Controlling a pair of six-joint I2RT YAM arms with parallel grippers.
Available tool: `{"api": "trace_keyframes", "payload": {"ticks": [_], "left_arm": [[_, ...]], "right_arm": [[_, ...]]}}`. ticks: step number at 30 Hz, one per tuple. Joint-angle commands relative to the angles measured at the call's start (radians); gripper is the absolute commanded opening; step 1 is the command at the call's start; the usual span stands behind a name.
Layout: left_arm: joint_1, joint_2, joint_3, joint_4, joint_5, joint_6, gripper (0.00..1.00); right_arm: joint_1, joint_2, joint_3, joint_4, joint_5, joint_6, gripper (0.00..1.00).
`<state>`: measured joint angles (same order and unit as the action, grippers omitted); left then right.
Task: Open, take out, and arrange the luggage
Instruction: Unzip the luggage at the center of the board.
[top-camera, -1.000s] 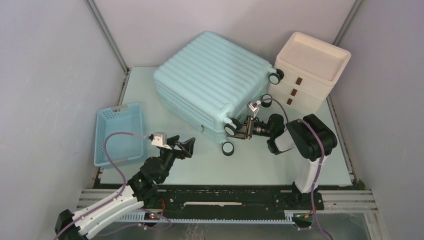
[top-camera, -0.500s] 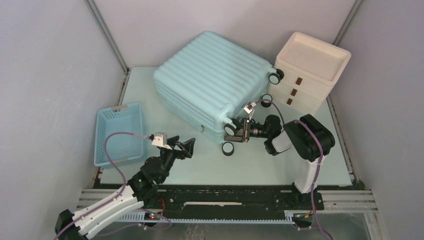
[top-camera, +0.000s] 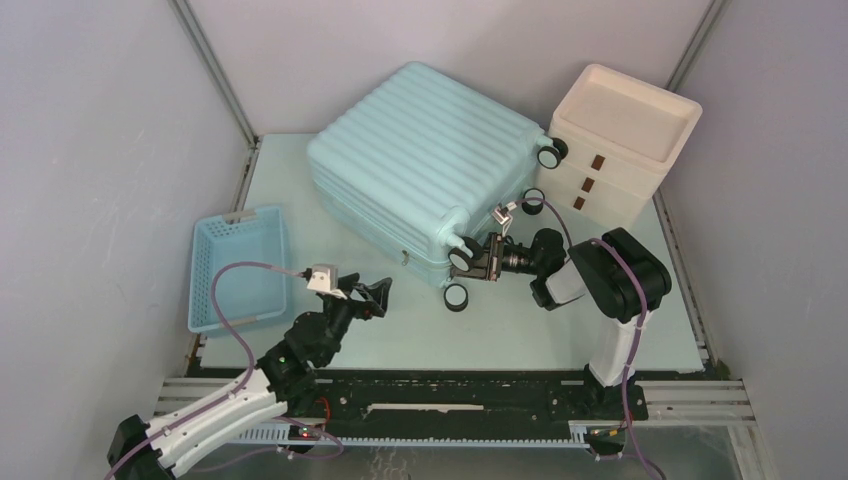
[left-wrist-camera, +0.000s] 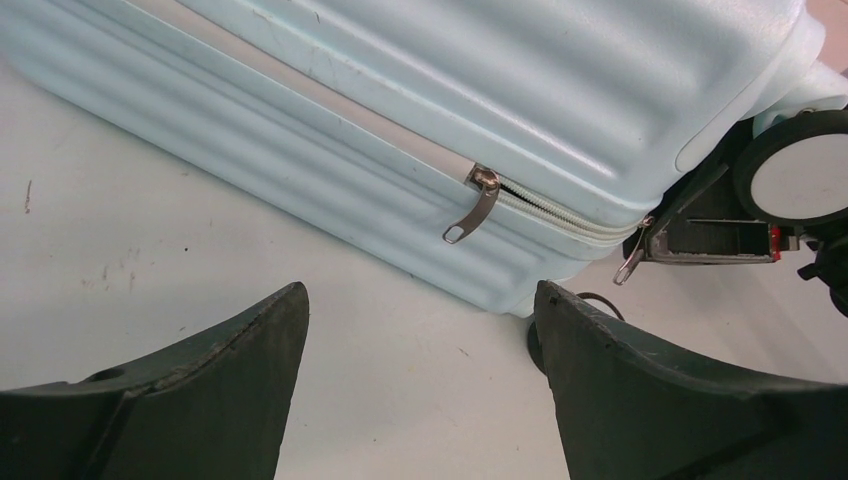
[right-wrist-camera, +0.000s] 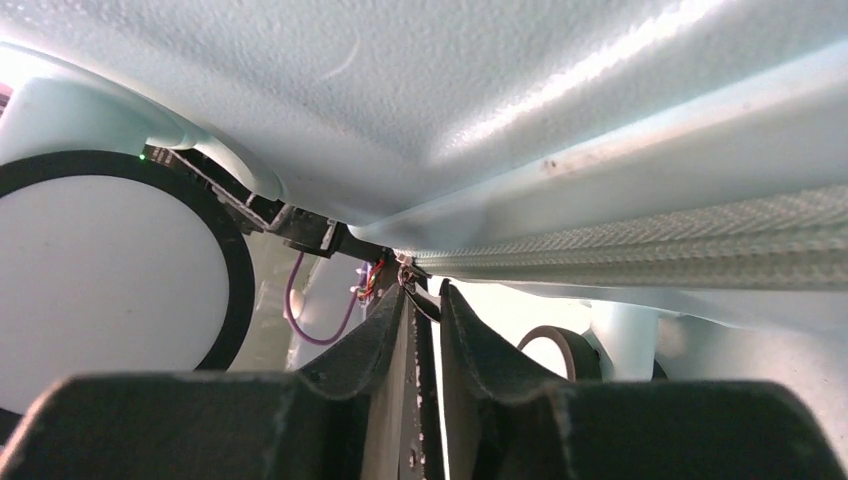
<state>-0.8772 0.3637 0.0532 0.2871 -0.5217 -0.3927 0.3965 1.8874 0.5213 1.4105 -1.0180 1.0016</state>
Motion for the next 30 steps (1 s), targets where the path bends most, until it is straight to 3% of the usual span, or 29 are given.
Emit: {"api": "trace_keyframes", "payload": {"ticks": [1, 5, 23, 30], "left_arm": [[-0.005, 0.022, 0.015, 0.035, -0.023, -0.003, 0.87], [-0.005, 0.024, 0.015, 0.037, -0.023, -0.003, 0.88], [-0.006, 0.054, 0.023, 0.048, -0.02, -0.006, 0.88], [-0.006, 0.052, 0.022, 0.049, -0.02, -0.006, 0.88]], "right_arm": [[-0.002, 0.001, 0.025, 0.06, 0.015, 0.023, 0.23], [-0.002, 0.001, 0.025, 0.058, 0.017, 0.026, 0.17], [0.003, 0.015, 0.025, 0.018, 0.043, 0.008, 0.26], [0.008, 0.013, 0.025, 0.055, 0.034, 0.03, 0.23]]}}
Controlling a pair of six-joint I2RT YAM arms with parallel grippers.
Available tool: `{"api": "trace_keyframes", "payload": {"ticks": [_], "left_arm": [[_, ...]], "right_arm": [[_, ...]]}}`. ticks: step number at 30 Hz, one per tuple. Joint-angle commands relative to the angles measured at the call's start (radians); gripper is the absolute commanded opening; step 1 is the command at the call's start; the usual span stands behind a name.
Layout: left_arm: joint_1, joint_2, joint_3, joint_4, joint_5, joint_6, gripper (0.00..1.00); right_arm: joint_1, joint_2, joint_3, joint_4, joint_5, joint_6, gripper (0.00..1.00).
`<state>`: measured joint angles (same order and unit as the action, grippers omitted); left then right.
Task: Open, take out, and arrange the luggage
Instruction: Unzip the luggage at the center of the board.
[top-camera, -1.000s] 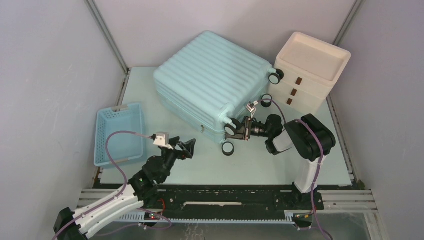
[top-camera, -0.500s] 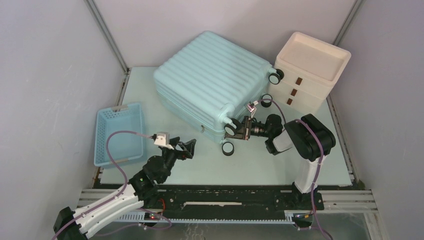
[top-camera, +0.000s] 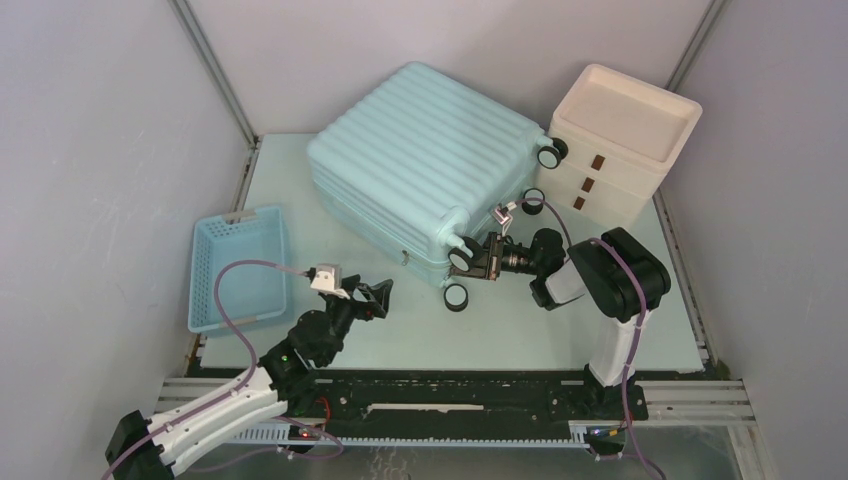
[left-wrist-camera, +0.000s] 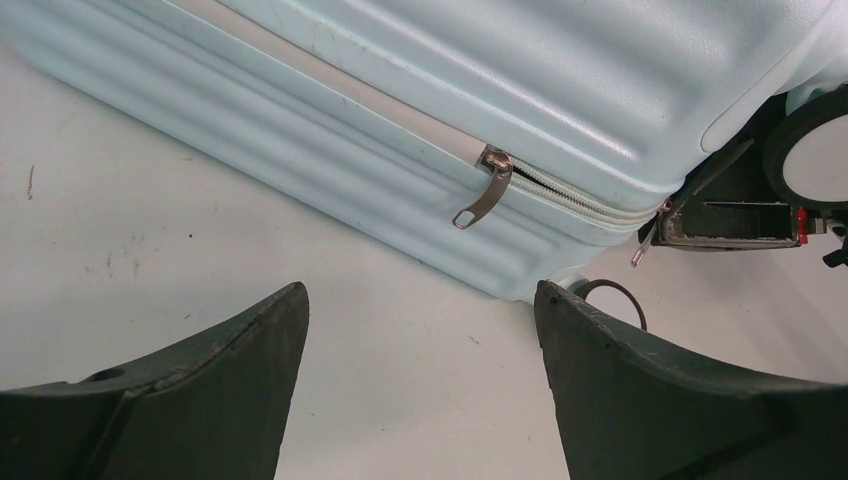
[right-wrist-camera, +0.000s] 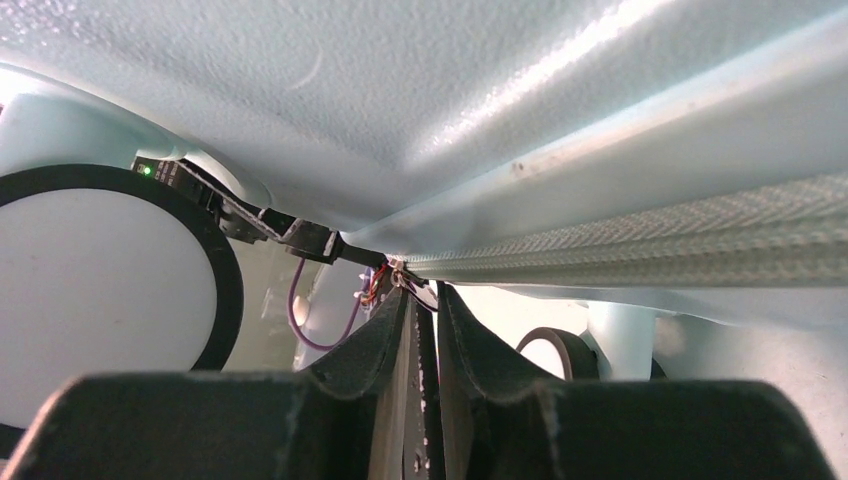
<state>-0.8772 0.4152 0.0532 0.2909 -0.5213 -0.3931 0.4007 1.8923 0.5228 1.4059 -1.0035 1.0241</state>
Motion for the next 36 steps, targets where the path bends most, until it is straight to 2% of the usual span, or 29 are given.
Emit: {"api": "trace_keyframes", "payload": {"ticks": [1, 9, 13, 17, 29, 36], "left_arm": [[-0.005, -0.002, 0.021, 0.045, -0.02, -0.007, 0.88], [-0.005, -0.016, 0.016, 0.042, -0.02, -0.007, 0.87], [-0.006, -0.022, 0.014, 0.038, -0.02, -0.007, 0.87], [-0.005, -0.026, 0.013, 0.037, -0.019, -0.006, 0.87], [-0.005, -0.032, 0.011, 0.037, -0.014, -0.006, 0.87], [-0.005, -0.033, 0.01, 0.038, -0.013, -0.006, 0.87]], "right_arm": [[0.005, 0.006, 0.023, 0.059, 0.019, 0.008, 0.22], [-0.006, 0.007, 0.023, 0.042, 0.007, -0.01, 0.12], [-0.026, -0.007, 0.023, -0.02, -0.015, -0.065, 0.04], [-0.043, -0.052, 0.017, -0.146, -0.023, -0.164, 0.0], [-0.095, -0.254, 0.035, -0.646, 0.034, -0.558, 0.0], [-0.115, -0.291, 0.095, -0.845, 0.063, -0.695, 0.0]]}}
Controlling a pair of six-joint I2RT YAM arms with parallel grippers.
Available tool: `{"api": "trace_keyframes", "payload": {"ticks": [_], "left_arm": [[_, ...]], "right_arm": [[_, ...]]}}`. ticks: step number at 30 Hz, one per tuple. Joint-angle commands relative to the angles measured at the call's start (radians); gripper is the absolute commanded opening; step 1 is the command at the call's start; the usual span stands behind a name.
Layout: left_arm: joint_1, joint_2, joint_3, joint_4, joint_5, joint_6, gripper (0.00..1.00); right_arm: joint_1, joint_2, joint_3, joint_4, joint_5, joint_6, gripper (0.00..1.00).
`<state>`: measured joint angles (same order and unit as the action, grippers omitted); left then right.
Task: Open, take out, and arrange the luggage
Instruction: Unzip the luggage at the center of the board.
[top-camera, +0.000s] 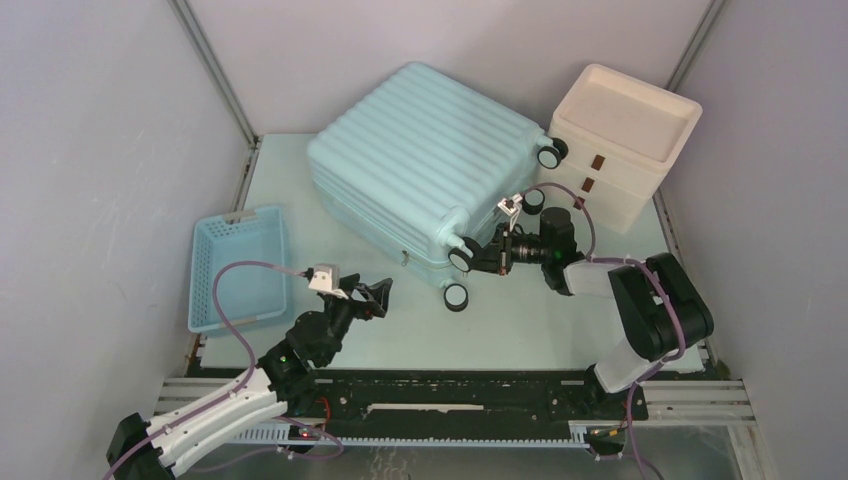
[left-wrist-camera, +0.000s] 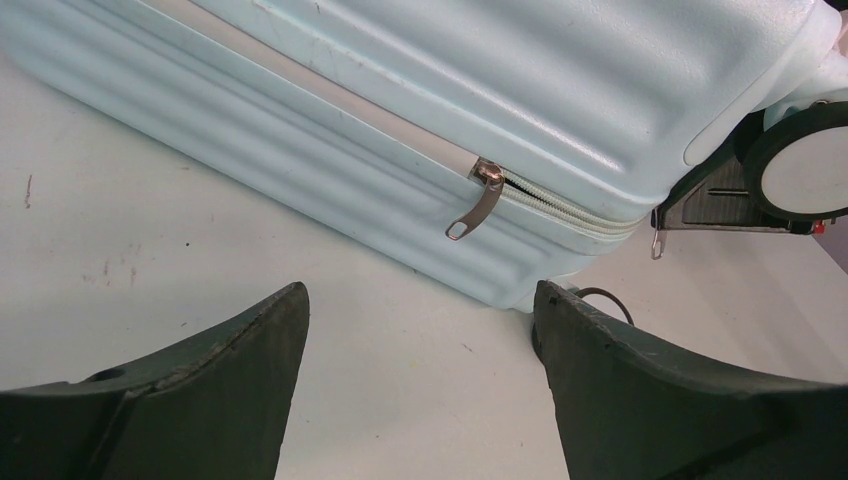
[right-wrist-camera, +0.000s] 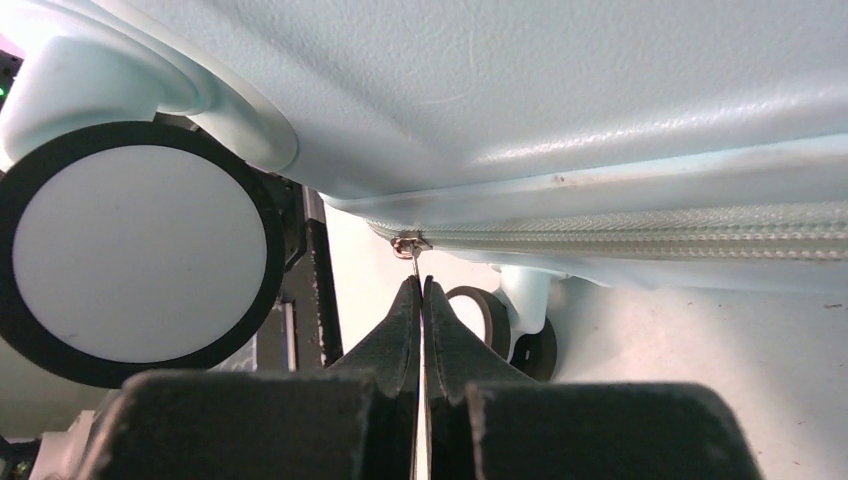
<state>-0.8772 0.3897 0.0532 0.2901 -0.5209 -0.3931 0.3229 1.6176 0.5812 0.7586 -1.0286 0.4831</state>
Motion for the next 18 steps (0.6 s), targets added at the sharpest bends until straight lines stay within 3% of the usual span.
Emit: {"api": "trace_keyframes", "payload": {"ticks": [1, 18], "left_arm": [[-0.005, -0.008, 0.011, 0.039, -0.013, -0.006, 0.87], [-0.005, 0.003, 0.012, 0.045, -0.01, -0.008, 0.87]], "right_arm": [[-0.037, -0.017, 0.04, -0.201, 0.087, -0.159, 0.0], [-0.033, -0.123, 0.111, -0.427, 0.239, -0.377, 0.0]]}}
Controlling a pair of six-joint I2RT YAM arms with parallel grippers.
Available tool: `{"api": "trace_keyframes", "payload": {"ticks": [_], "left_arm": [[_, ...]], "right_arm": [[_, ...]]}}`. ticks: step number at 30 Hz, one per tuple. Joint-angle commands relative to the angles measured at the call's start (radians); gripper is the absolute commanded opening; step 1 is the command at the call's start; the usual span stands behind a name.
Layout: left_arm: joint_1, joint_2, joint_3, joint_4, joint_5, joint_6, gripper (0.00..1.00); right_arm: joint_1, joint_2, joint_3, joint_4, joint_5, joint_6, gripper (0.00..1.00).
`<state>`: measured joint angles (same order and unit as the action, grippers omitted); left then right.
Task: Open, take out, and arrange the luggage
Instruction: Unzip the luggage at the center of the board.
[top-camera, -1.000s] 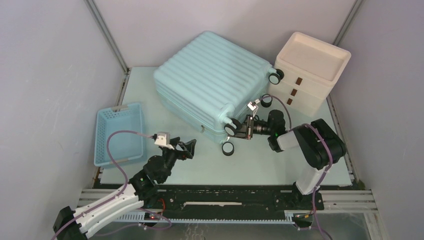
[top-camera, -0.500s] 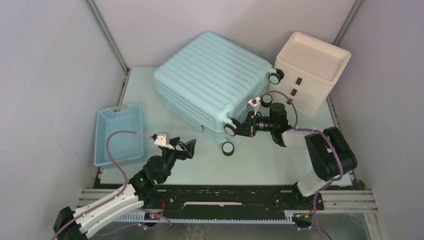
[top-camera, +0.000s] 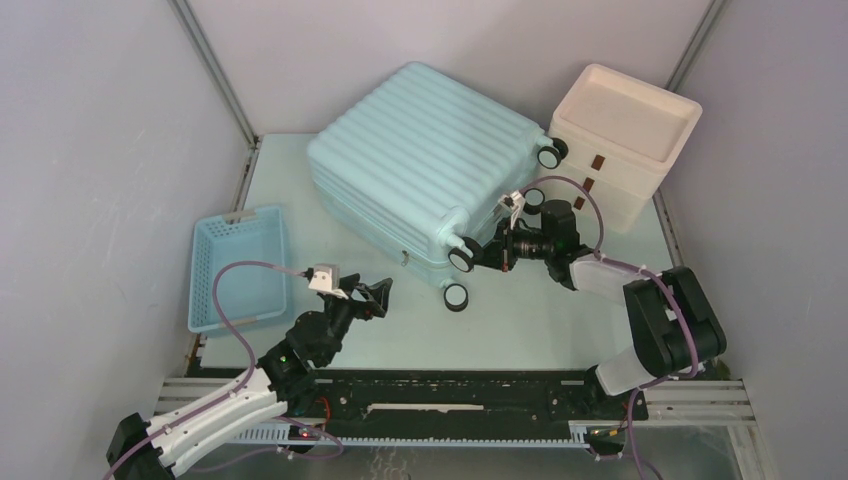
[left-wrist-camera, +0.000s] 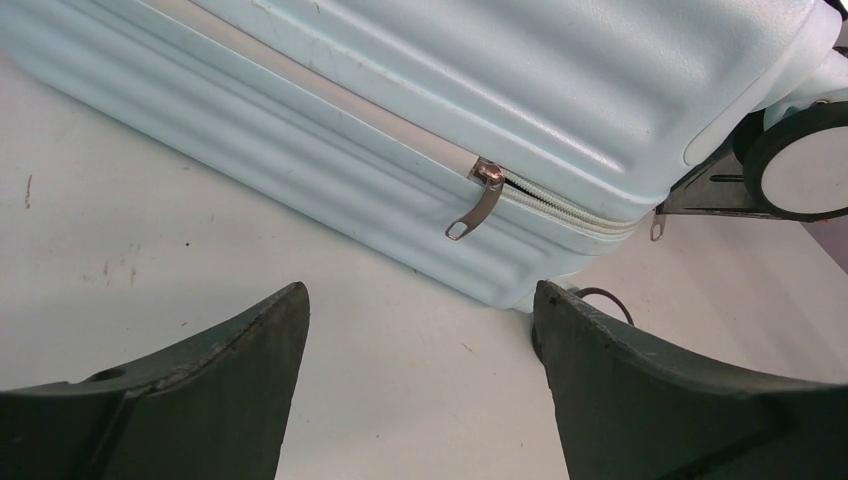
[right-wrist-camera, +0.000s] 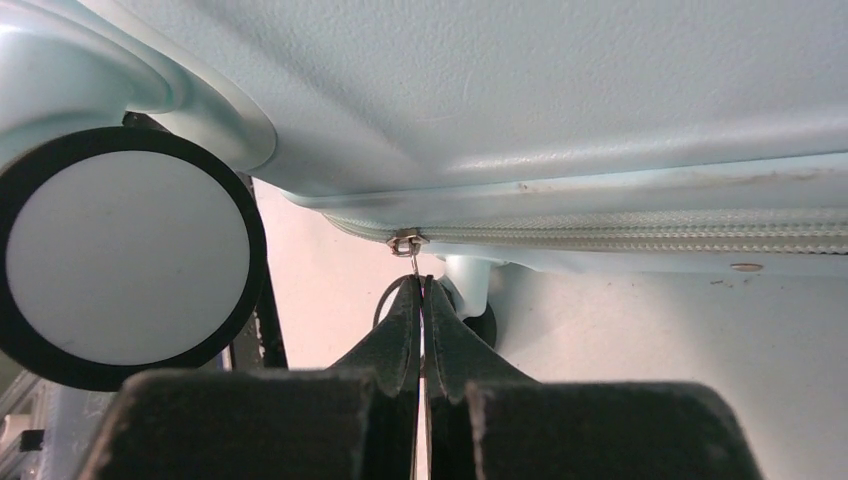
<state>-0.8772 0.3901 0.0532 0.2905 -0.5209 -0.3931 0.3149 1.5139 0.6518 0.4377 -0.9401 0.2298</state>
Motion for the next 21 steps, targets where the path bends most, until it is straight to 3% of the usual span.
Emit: {"api": "trace_keyframes", "payload": {"ticks": [1, 21], "left_arm": [[-0.005, 0.004, 0.012, 0.045, -0.01, -0.009, 0.87], [-0.005, -0.008, 0.004, 0.051, -0.007, -0.01, 0.87]], "right_arm": [[-0.026, -0.023, 0.046, -0.119, 0.159, -0.145, 0.0], [-0.089, -0.002, 0.17, -0.312, 0.188, -0.22, 0.0]]}}
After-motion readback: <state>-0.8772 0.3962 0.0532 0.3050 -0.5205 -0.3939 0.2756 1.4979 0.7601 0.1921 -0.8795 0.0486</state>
